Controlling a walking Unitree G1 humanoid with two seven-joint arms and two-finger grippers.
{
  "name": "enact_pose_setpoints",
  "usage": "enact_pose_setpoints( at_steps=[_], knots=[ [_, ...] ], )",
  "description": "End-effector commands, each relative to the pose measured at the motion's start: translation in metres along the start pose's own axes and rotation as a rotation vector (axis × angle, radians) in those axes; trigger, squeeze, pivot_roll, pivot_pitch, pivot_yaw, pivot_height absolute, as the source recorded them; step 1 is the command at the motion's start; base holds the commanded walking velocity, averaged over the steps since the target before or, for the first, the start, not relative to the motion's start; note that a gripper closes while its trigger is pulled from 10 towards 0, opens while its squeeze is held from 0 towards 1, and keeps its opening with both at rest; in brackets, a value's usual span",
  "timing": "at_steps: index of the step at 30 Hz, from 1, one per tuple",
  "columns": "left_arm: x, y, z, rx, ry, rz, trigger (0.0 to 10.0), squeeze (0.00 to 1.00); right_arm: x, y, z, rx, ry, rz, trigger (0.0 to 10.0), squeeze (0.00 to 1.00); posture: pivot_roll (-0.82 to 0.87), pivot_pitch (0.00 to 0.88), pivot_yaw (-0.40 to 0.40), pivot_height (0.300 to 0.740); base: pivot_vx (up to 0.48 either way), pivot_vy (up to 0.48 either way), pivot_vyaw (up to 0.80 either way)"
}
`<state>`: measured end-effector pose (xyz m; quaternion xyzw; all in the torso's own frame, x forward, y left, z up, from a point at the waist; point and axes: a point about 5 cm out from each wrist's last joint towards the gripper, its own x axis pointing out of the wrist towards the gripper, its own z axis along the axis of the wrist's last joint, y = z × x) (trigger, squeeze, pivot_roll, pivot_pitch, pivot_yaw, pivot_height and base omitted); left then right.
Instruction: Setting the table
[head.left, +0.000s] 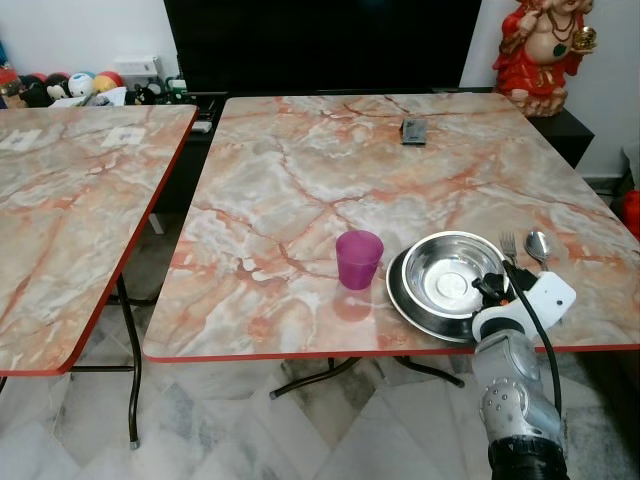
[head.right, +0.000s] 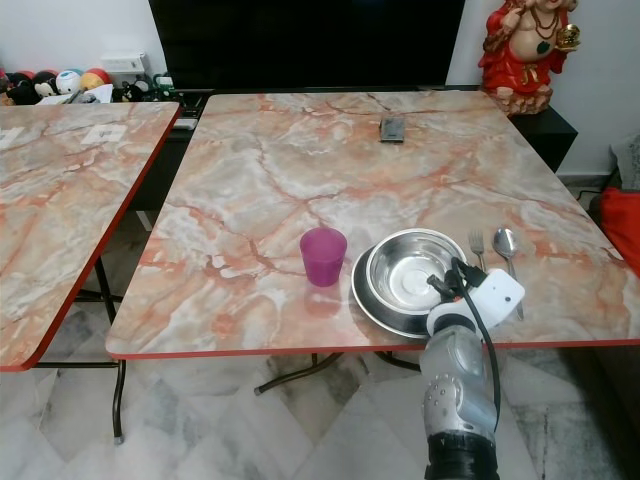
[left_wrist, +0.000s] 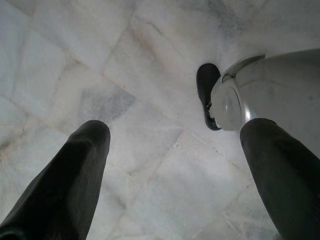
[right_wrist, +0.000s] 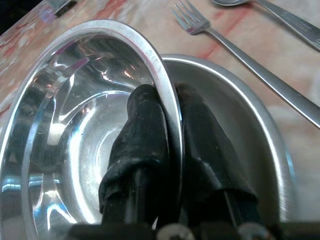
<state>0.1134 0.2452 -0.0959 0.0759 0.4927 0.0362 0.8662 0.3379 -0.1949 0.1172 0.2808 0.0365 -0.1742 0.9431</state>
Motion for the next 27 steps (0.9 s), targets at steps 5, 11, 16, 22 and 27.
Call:
enact_pose_setpoints(
  at_steps=[5,11,16,22,27],
  knots=[
    [-0.0008,-0.0016,-0.0046,0.017,0.020,-0.006,10.0,0.00,0.0024,0.0083,0.0014,-0.005,-0.008,0.034,10.0,0.08,0.01,0.109,0.018,0.740,0.000,0.000,0.00],
    [-0.0012,-0.0014,-0.0056,0.016,0.022,-0.006,10.0,0.00,0.0030,0.0083,-0.0002,-0.007,-0.004,0.034,10.0,0.48,0.01,0.109,0.019,0.740,0.000,0.000,0.00],
    [-0.0006,-0.0013,-0.0040,0.017,0.021,-0.006,10.0,0.00,0.0036,0.0071,0.0001,-0.011,-0.008,0.028,10.0,0.41,0.01,0.109,0.020,0.740,0.000,0.000,0.00],
    [-0.0024,-0.0005,-0.0091,0.017,0.028,-0.005,10.0,0.00,0.0041,0.0060,0.0003,-0.016,-0.011,0.023,10.0,0.00,0.01,0.108,0.022,0.740,0.000,0.000,0.00],
    [-0.0037,0.0015,-0.0123,0.017,0.033,-0.003,10.0,0.00,0.0042,0.0069,0.0018,-0.020,-0.021,0.021,10.0,1.00,0.01,0.108,0.022,0.740,0.000,0.000,0.00]
  ],
)
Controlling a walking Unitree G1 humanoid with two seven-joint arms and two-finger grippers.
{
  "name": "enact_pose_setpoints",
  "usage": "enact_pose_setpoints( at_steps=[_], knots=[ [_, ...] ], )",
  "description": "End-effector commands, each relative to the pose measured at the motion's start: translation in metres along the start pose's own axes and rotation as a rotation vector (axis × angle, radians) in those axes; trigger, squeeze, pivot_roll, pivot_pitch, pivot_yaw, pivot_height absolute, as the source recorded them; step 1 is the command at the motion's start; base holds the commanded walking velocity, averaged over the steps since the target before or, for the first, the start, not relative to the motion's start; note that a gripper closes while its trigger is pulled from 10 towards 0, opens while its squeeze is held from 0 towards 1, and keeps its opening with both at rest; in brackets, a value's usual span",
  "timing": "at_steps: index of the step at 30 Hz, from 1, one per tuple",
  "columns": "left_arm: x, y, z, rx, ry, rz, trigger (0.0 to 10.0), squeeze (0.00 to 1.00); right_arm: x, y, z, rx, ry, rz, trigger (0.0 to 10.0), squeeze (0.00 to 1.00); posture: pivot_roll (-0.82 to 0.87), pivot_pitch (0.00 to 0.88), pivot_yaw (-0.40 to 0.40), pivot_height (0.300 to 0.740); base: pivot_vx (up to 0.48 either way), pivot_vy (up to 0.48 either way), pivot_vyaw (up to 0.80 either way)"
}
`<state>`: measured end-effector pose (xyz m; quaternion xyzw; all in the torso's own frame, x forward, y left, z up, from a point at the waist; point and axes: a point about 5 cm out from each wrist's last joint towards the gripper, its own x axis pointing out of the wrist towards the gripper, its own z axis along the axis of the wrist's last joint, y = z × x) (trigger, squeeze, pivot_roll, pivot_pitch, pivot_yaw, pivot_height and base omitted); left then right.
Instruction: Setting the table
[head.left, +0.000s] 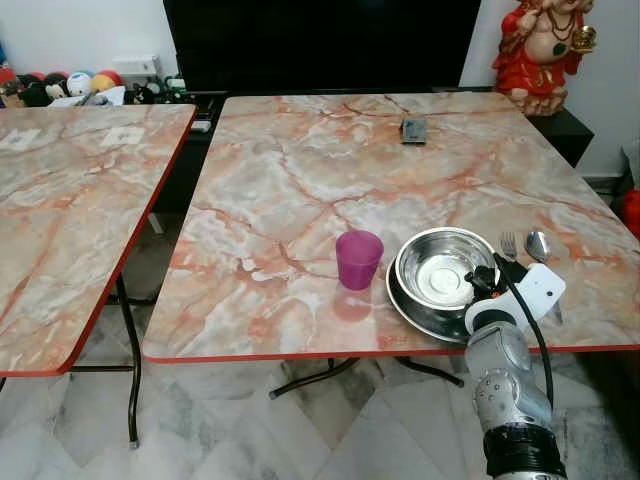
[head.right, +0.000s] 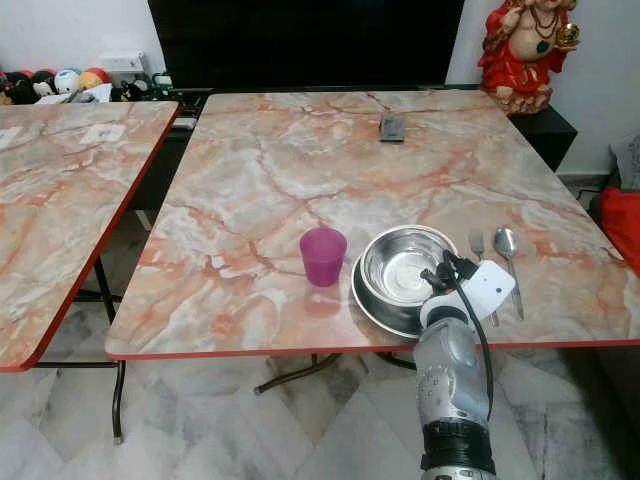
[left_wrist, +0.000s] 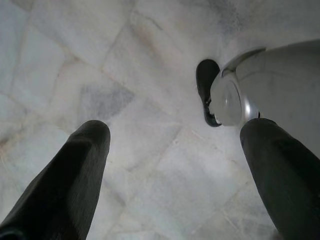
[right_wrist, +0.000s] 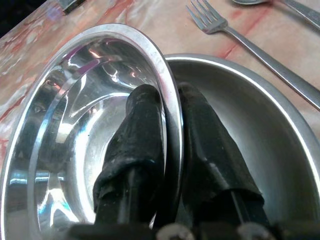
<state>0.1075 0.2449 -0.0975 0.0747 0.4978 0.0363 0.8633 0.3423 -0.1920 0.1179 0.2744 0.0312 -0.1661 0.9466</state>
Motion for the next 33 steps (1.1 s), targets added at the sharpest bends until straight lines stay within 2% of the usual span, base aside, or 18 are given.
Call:
enact_pose_setpoints(
  at_steps=[1,3,4,5,6,8,9,10,11,19,24,29,32,33],
  knots=[
    [-0.002,0.002,-0.006,0.018,0.021,-0.001,10.0,0.00,0.001,0.002,0.003,-0.009,-0.014,0.000,10.0,1.00,0.01,0.108,0.022,0.740,0.000,0.000,0.00],
    [-0.002,0.003,-0.006,0.018,0.021,-0.001,10.0,0.00,0.001,0.002,0.003,-0.009,-0.014,-0.002,10.0,1.00,0.01,0.108,0.022,0.740,0.000,0.000,0.00],
    [-0.002,0.003,-0.006,0.017,0.021,0.000,10.0,0.00,0.001,0.002,0.003,-0.010,-0.018,-0.008,10.0,0.97,0.01,0.108,0.022,0.740,0.000,0.000,0.00],
    [-0.002,0.003,-0.006,0.017,0.020,0.000,10.0,0.00,0.000,0.001,0.003,-0.015,-0.020,-0.010,10.0,0.53,0.01,0.109,0.022,0.740,0.000,0.000,0.00],
    [-0.002,0.003,-0.006,0.017,0.020,0.000,10.0,0.00,0.000,0.001,0.003,-0.015,-0.020,-0.010,10.0,0.53,0.01,0.109,0.022,0.740,0.000,0.000,0.00],
    [-0.002,0.004,-0.005,0.017,0.019,0.001,10.0,0.00,0.000,0.000,0.004,-0.023,-0.023,-0.014,10.0,0.11,0.01,0.108,0.022,0.740,0.000,0.000,0.00],
    [-0.002,0.004,-0.005,0.017,0.018,0.001,10.0,0.00,0.000,0.000,0.004,-0.025,-0.024,-0.015,10.0,0.06,0.01,0.108,0.022,0.740,0.000,0.000,0.00],
    [-0.001,0.004,-0.004,0.017,0.018,0.001,10.0,0.00,-0.001,0.000,0.004,-0.026,-0.024,-0.017,10.0,0.06,0.01,0.108,0.022,0.740,0.000,0.000,0.00],
    [-0.001,0.004,-0.002,0.018,0.015,0.000,10.0,0.00,-0.001,-0.001,0.003,-0.028,-0.024,-0.021,10.0,0.00,0.01,0.108,0.022,0.740,0.000,0.000,0.00],
    [0.002,0.000,0.004,0.019,0.005,-0.004,10.0,0.00,-0.008,-0.007,0.004,-0.049,-0.036,-0.044,10.0,0.00,0.01,0.107,0.022,0.740,0.000,0.000,0.00],
    [0.000,-0.003,-0.003,0.021,0.014,-0.008,10.0,0.00,-0.013,-0.013,0.006,-0.066,-0.046,-0.061,10.0,0.00,0.00,0.106,0.021,0.740,0.000,0.000,0.00],
    [-0.002,0.002,-0.005,0.019,0.019,-0.003,10.0,0.00,-0.016,-0.014,0.007,-0.077,-0.049,-0.064,10.0,0.00,0.00,0.105,0.019,0.740,0.000,0.000,0.00],
    [-0.002,0.006,-0.005,0.017,0.019,0.001,10.0,0.00,-0.018,-0.013,0.011,-0.078,-0.077,-0.051,10.0,0.00,0.00,0.105,0.019,0.740,0.000,0.000,0.00],
    [-0.002,0.007,-0.005,0.017,0.019,0.002,10.0,0.00,-0.019,-0.013,0.017,-0.102,-0.120,-0.047,10.0,0.00,0.00,0.103,0.017,0.740,0.000,0.000,0.00]
  ],
)
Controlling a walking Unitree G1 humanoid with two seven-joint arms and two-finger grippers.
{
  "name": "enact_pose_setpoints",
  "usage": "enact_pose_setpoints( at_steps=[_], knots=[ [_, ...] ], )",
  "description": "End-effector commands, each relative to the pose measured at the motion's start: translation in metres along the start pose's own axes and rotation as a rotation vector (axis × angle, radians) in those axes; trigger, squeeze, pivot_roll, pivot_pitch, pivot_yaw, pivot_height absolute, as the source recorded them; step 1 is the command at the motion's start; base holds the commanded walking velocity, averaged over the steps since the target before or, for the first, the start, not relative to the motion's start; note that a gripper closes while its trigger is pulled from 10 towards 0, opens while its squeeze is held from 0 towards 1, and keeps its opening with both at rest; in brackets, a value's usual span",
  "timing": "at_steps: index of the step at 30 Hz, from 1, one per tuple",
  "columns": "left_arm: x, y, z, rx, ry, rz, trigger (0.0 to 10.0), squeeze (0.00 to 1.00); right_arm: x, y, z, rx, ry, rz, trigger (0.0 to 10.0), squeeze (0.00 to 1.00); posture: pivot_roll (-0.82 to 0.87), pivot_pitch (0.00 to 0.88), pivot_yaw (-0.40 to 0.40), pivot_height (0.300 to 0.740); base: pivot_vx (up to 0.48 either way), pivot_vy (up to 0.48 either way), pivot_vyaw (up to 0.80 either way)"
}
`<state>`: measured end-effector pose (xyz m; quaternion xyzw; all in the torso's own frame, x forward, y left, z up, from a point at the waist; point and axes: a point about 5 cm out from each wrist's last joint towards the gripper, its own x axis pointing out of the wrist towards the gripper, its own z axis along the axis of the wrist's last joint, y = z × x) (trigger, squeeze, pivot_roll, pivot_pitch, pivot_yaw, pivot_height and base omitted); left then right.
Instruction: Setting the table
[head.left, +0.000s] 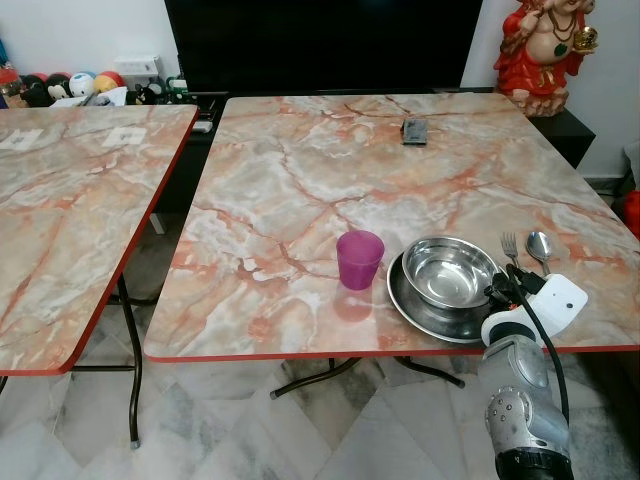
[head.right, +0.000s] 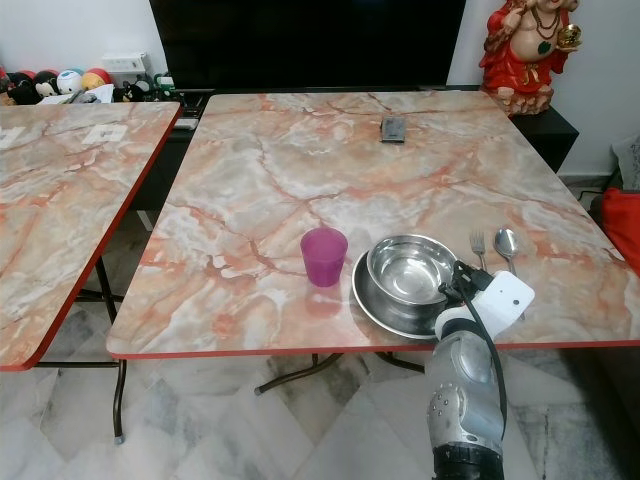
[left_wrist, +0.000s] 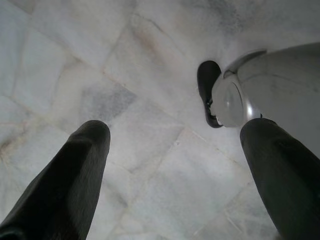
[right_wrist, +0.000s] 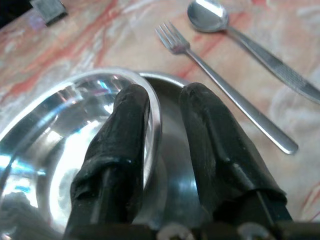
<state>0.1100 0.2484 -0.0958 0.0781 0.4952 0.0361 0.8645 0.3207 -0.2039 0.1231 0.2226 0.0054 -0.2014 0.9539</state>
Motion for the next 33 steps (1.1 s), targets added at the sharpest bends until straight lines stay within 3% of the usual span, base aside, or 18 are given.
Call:
enact_pose_setpoints(
  at_steps=[1,3,4,6,11,16,18,19,20,23,25,27,28,30,31,33],
  knots=[
    [-0.002,0.005,-0.005,0.010,0.020,0.001,10.0,0.00,-0.006,-0.002,0.025,-0.134,-0.171,-0.008,10.0,0.00,0.01,0.102,0.017,0.740,0.000,0.000,0.00],
    [-0.001,0.005,-0.004,0.009,0.018,0.002,10.0,0.00,-0.008,-0.003,0.030,-0.171,-0.213,-0.014,10.0,0.00,0.01,0.102,0.017,0.740,0.000,0.000,0.00],
    [0.000,0.004,0.001,0.011,0.012,0.001,10.0,0.00,-0.014,-0.011,0.049,-0.285,-0.336,-0.097,10.0,0.00,0.00,0.103,0.016,0.740,0.000,0.000,0.00],
    [0.002,0.002,0.004,0.013,0.008,-0.002,10.0,0.00,-0.020,-0.019,0.058,-0.314,-0.399,-0.170,10.0,0.00,0.00,0.103,0.016,0.740,0.000,0.000,0.00],
    [0.002,-0.011,0.002,0.014,0.004,-0.019,10.0,0.00,-0.029,-0.051,0.054,-0.410,-0.378,-0.373,10.0,0.00,0.00,0.102,0.008,0.740,0.000,0.000,0.00],
    [-0.002,-0.014,-0.011,0.007,0.019,-0.019,10.0,0.00,-0.044,-0.088,0.005,-0.411,-0.083,-0.517,10.0,0.00,-0.01,0.101,-0.001,0.740,0.000,0.000,0.00],
    [-0.002,-0.013,-0.012,0.006,0.020,-0.018,10.0,0.00,-0.046,-0.089,0.003,-0.414,-0.071,-0.520,10.0,0.00,-0.01,0.101,-0.003,0.740,0.000,0.000,0.00],
    [-0.002,-0.012,-0.012,0.005,0.020,-0.016,10.0,0.00,-0.048,-0.093,-0.004,-0.409,-0.030,-0.530,10.0,0.00,-0.01,0.101,-0.003,0.740,0.000,0.000,0.00],
    [-0.002,-0.008,-0.010,0.002,0.018,-0.012,10.0,0.00,-0.054,-0.104,-0.023,-0.370,0.081,-0.561,10.0,0.00,-0.01,0.102,-0.006,0.740,0.000,0.000,0.00],
    [-0.001,-0.006,-0.006,-0.001,0.014,-0.008,10.0,0.00,-0.058,-0.113,-0.037,-0.339,0.162,-0.595,10.0,0.00,-0.01,0.102,-0.006,0.740,0.000,0.000,0.00],
    [-0.001,-0.005,-0.005,-0.001,0.013,-0.007,10.0,0.00,-0.059,-0.117,-0.047,-0.337,0.218,-0.582,10.0,0.00,-0.01,0.099,-0.010,0.740,0.000,0.000,0.00],
    [-0.001,-0.004,-0.004,-0.004,0.010,-0.005,10.0,0.00,-0.061,-0.121,-0.078,-0.341,0.380,-0.503,10.0,0.00,-0.02,0.097,-0.012,0.740,0.000,0.000,0.00],
    [-0.001,-0.004,-0.004,-0.004,0.010,-0.005,10.0,0.00,-0.061,-0.121,-0.078,-0.341,0.380,-0.503,10.0,0.00,-0.02,0.097,-0.012,0.740,0.000,0.000,0.00],
    [-0.001,-0.004,-0.004,-0.006,0.009,-0.004,10.0,0.00,-0.063,-0.121,-0.099,-0.328,0.492,-0.454,10.0,0.00,-0.02,0.094,-0.013,0.740,0.000,0.000,0.00],
    [-0.001,-0.005,-0.005,-0.008,0.010,-0.002,10.0,0.00,-0.063,-0.117,-0.118,-0.361,0.592,-0.322,10.0,0.00,-0.02,0.089,-0.019,0.740,0.000,0.000,0.00],
    [-0.001,-0.005,-0.006,-0.012,0.011,-0.001,10.0,0.00,-0.063,-0.115,-0.127,-0.373,0.639,-0.256,10.0,0.00,-0.02,0.084,-0.024,0.740,0.000,0.000,0.00]
  ],
)
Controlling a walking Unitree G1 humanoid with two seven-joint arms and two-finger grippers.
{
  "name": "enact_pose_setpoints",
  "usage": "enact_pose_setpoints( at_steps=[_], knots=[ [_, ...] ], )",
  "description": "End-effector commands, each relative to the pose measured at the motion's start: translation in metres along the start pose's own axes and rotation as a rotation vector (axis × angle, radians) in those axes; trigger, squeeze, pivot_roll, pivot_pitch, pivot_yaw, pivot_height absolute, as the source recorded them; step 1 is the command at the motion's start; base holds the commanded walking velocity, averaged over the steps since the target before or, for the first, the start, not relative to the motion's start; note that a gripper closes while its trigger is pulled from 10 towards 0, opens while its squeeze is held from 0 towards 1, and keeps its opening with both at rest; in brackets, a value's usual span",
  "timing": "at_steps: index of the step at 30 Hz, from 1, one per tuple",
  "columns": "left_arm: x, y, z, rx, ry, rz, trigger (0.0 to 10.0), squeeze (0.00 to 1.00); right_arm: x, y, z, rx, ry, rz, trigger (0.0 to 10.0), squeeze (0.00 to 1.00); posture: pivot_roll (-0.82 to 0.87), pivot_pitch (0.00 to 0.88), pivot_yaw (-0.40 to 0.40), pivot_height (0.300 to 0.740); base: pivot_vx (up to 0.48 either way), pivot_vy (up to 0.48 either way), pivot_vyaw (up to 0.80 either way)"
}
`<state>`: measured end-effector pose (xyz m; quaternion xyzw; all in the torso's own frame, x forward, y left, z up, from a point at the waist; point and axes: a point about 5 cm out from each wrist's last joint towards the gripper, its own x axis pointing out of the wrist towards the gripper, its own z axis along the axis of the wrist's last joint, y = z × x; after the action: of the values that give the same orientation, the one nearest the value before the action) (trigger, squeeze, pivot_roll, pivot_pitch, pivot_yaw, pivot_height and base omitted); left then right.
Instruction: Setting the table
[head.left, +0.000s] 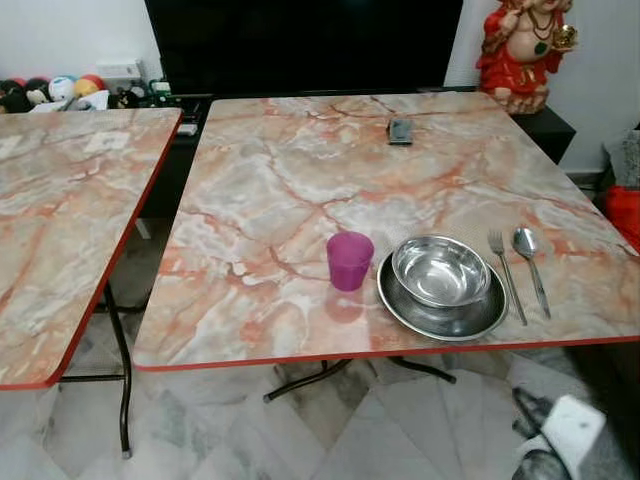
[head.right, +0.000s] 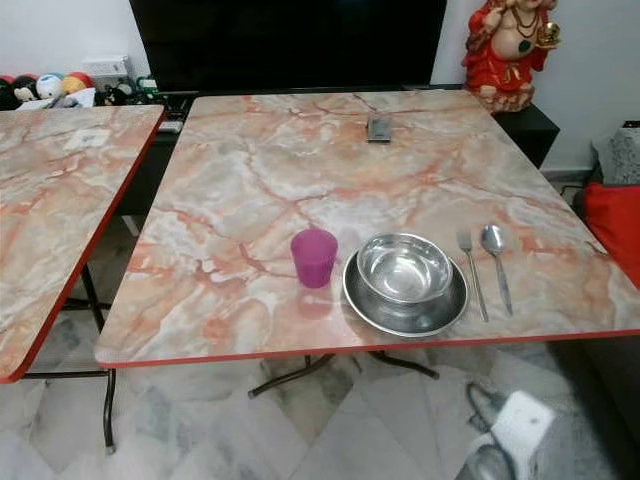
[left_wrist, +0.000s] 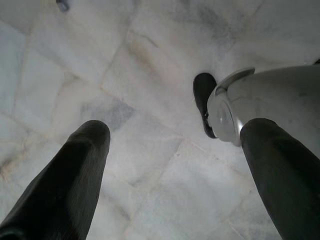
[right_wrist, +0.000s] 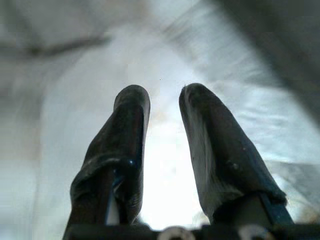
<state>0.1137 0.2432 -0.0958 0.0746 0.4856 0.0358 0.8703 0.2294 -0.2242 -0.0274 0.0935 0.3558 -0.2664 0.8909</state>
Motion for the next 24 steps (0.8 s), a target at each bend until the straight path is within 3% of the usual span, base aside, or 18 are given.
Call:
enact_pose_setpoints(
  at_steps=[1,2,5,7,12,14,16,21,24],
  knots=[
    [-0.003,0.000,-0.010,-0.005,0.033,0.002,10.0,0.00,0.002,0.003,-0.007,-0.027,0.022,0.057,10.0,0.00,-0.02,0.084,-0.024,0.740,0.000,0.000,0.00],
    [-0.003,-0.001,-0.010,-0.011,0.033,0.003,10.0,0.00,0.004,0.012,-0.014,-0.071,0.036,0.160,10.0,0.00,-0.02,0.080,-0.024,0.740,0.000,0.000,0.00],
    [-0.002,-0.003,-0.009,-0.025,0.034,0.002,10.0,0.00,0.002,0.027,-0.028,-0.193,0.046,0.316,10.0,0.00,-0.03,0.065,-0.023,0.740,0.000,0.000,0.00],
    [0.001,-0.007,-0.003,-0.052,0.028,0.001,10.0,0.00,0.000,0.029,-0.046,-0.273,0.093,0.364,10.0,0.00,-0.03,0.056,-0.027,0.740,0.000,0.000,0.00],
    [0.003,-0.013,0.002,-0.136,0.019,-0.002,10.0,0.00,-0.003,0.011,-0.074,-0.337,0.178,0.319,10.0,0.00,-0.04,0.040,-0.027,0.740,0.000,0.000,0.00],
    [0.003,-0.015,0.002,-0.132,0.020,-0.007,10.0,0.00,-0.004,0.005,-0.079,-0.357,0.193,0.300,10.0,0.00,-0.04,0.038,-0.027,0.740,0.000,0.000,0.00],
    [0.004,-0.020,0.003,-0.128,0.020,-0.015,10.0,0.00,-0.004,0.001,-0.082,-0.311,0.192,0.269,10.0,0.00,-0.03,0.030,-0.026,0.740,0.000,0.000,0.00],
    [0.009,-0.029,0.022,-0.119,-0.011,-0.029,10.0,0.00,-0.005,0.002,-0.083,-0.266,0.179,0.260,10.0,0.00,-0.03,0.020,-0.010,0.740,0.000,0.000,0.00],
    [0.013,-0.029,0.036,-0.110,-0.031,-0.034,10.0,0.00,-0.006,0.004,-0.087,-0.285,0.184,0.251,10.0,0.00,-0.03,0.016,-0.004,0.740,0.000,0.000,0.00]
  ],
)
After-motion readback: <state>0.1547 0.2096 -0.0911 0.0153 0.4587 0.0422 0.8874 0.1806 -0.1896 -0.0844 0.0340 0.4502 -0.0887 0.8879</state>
